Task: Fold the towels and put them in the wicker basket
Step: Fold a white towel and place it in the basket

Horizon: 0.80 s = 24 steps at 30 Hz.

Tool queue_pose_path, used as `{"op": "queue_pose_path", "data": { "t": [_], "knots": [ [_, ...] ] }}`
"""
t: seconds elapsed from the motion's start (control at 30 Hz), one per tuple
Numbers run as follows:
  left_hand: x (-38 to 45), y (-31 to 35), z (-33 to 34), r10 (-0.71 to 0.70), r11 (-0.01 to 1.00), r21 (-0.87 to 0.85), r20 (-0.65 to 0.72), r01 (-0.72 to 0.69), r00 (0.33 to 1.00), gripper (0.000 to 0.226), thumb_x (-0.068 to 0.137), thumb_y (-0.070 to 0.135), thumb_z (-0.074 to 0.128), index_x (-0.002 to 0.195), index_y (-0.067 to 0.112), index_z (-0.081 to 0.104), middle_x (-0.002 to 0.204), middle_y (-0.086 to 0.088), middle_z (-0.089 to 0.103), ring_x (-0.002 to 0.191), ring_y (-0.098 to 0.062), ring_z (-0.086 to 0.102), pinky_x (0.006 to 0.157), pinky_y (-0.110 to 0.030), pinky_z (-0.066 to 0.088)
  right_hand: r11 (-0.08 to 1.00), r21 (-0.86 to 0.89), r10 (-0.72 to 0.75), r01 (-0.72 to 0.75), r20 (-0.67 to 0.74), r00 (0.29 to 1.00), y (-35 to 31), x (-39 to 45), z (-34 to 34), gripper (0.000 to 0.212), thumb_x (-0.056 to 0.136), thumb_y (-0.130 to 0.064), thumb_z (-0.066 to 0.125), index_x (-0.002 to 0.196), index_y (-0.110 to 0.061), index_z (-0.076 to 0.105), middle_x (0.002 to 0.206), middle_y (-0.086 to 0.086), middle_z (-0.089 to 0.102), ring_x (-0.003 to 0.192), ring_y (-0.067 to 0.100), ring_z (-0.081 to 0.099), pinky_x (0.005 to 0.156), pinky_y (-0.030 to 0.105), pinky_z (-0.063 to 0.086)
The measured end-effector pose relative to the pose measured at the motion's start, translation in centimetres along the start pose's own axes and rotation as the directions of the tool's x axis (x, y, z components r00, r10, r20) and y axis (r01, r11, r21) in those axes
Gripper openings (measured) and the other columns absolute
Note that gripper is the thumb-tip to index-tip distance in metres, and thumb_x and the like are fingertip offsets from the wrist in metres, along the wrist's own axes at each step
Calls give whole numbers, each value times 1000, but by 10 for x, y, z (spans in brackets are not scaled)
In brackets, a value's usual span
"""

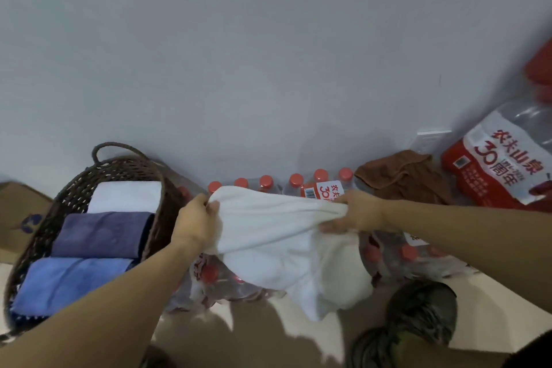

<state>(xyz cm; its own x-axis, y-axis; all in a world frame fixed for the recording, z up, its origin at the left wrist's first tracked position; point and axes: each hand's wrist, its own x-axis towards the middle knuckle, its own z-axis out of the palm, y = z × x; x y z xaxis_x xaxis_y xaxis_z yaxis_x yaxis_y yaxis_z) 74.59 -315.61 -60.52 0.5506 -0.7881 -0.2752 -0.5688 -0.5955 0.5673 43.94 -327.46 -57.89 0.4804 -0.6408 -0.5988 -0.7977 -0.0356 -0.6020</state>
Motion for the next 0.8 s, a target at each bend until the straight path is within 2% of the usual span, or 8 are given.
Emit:
{"op": "queue_pose_path", "data": {
  "t": [0.1,0.13,0.2,0.3,0.43,0.53,0.63,0.8],
  "knots": [
    [7,-1,12,-47,998,-58,-115,41,992,27,102,27,43,85,7,50,74,-6,55,66,-22,50,64,-34,37,951,307,19,32,-163,987,3,21,1,37,78,-26,83,108,-7,71,80,-9,66,61,-4,62,57,11,46],
    [10,1,15,-58,996,-69,-139,48,989,28,102,28,42,84,8,49,74,-7,54,66,-24,50,64,-35,38,938,344,42,36,-218,975,4,28,2,32,77,-23,84,101,-7,71,76,-7,64,61,0,62,58,15,47],
    [14,4,20,-85,995,-62,-164,76,983,26,102,29,41,87,9,48,79,-9,56,71,-28,53,64,-36,40,950,312,95,8,-315,944,5,40,3,27,72,-27,88,82,-17,64,73,-3,63,66,11,61,64,26,50],
    [19,8,29,-88,991,81,-201,106,976,19,101,30,36,95,14,45,82,-8,53,78,-33,54,69,-38,42,945,326,150,9,-462,874,6,54,12,29,71,-26,85,86,-12,64,89,5,67,83,22,64,78,36,55],
    [25,5,37,-22,979,190,-244,70,969,17,99,29,34,97,16,44,78,-4,53,72,-29,51,67,-38,40,960,277,161,36,-656,737,11,61,22,33,85,-29,71,85,3,64,81,15,66,78,30,60,70,35,47],
    [32,1,35,-1,981,187,-243,48,970,25,100,35,37,101,13,49,83,-9,61,76,-33,59,70,-42,51,989,146,102,17,-763,639,16,60,19,22,91,-25,66,90,-3,67,87,14,69,84,32,63,70,32,45],
    [33,0,31,-27,995,85,-225,47,974,28,96,41,45,99,14,50,83,-8,63,76,-33,62,72,-46,55,994,75,109,-81,-777,620,21,62,18,25,92,-32,65,87,-7,63,86,9,64,85,33,63,67,29,41],
    [15,1,22,-56,994,-108,-184,36,981,27,95,40,53,97,14,51,90,-8,65,81,-30,63,76,-45,56,975,37,168,-220,-770,615,12,59,21,38,95,-35,57,113,-1,54,115,19,56,101,41,59,76,39,45]
  ]
}}
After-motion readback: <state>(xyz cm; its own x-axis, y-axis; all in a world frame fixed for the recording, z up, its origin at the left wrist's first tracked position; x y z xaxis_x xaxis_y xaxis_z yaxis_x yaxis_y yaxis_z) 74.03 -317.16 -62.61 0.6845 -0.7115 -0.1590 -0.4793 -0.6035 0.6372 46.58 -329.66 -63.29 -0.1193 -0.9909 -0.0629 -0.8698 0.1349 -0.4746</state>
